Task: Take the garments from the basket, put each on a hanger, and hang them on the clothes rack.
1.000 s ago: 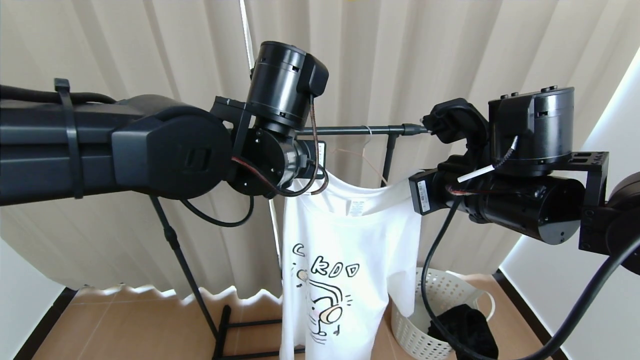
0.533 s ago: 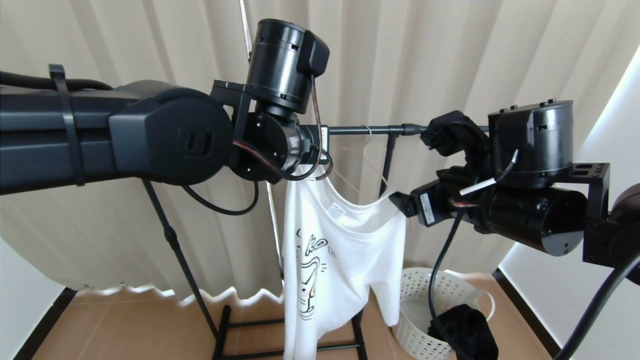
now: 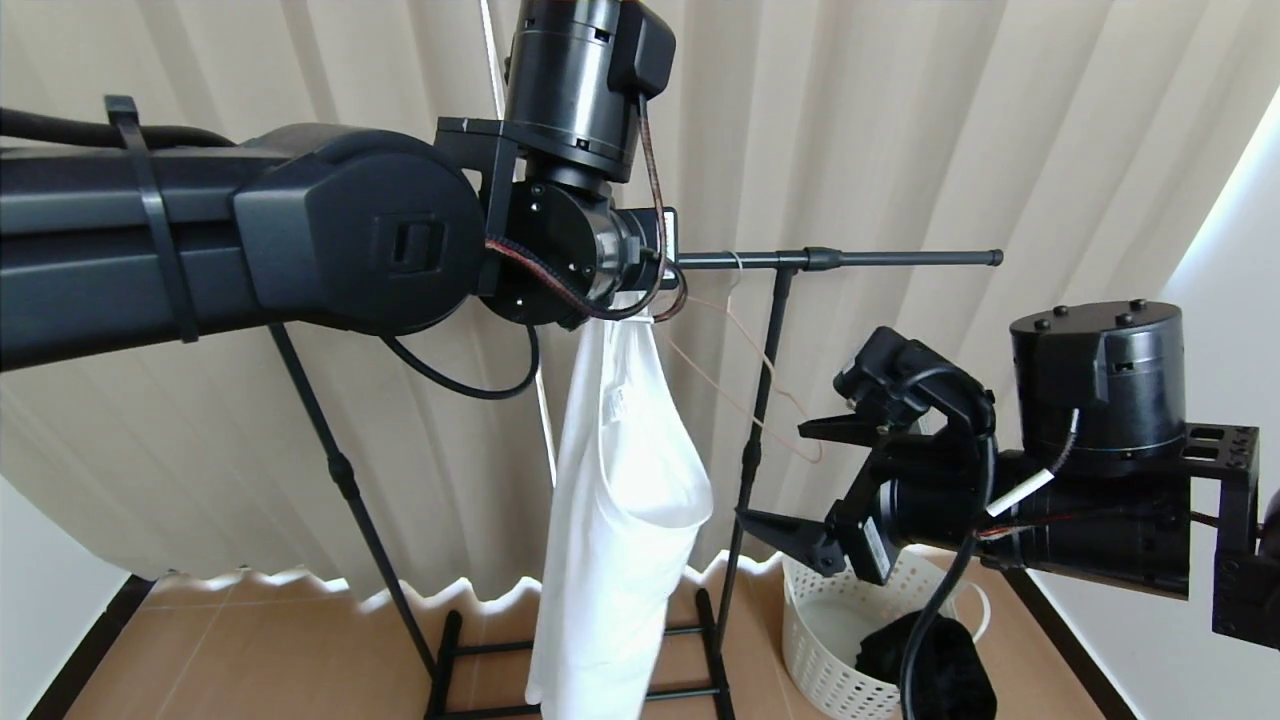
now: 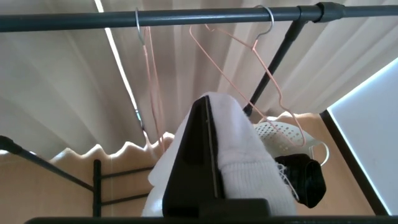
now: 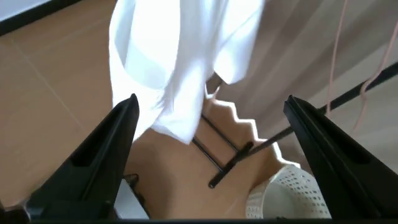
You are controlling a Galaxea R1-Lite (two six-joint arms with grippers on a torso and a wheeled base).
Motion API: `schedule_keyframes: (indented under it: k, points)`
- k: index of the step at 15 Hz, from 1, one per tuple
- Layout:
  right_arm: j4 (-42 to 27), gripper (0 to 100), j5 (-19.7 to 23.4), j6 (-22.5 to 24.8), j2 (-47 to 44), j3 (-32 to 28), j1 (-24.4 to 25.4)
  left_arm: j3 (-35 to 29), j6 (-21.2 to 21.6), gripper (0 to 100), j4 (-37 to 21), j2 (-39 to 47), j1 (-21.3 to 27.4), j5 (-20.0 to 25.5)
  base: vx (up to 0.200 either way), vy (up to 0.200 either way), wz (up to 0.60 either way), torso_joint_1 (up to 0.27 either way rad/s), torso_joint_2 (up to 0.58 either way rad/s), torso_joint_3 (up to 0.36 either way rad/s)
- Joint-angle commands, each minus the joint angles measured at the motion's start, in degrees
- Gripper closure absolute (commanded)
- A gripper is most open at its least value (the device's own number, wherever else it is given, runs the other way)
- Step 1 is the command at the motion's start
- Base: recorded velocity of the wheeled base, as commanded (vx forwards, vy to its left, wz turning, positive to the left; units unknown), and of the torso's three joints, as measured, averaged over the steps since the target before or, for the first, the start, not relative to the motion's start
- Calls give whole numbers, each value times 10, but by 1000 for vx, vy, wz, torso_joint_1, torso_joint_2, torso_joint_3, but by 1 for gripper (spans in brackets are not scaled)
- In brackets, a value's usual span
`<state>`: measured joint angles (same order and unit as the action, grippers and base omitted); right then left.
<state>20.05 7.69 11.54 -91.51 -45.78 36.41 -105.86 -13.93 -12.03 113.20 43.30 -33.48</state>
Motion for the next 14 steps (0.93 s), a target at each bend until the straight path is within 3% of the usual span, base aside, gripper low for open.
schedule_keyframes:
  k: [1,4,5,11,13,14]
  points:
    - [36,0,38,-11,4,17,-1,3,0,100,-2,-2,12,0,0,0,0,0,0,0]
    - [93,0,37,-121,-10,-9,6,12,0,100,-2,-8,20,0,0,0,0,0,0,0]
    - [104,0,35,-137,-24,-19,8,14,0,100,-2,-10,23,0,0,0,0,0,0,0]
    - [155,0,-3,-145,-51,-34,20,8,6,100,-2,-6,32,0,0,0,0,0,0,0]
    - [164,0,-32,-144,-47,-36,35,8,5,100,-1,-6,32,0,0,0,0,0,0,0]
    - [175,0,-68,-144,-45,-36,48,8,5,100,-1,-6,32,0,0,0,0,0,0,0]
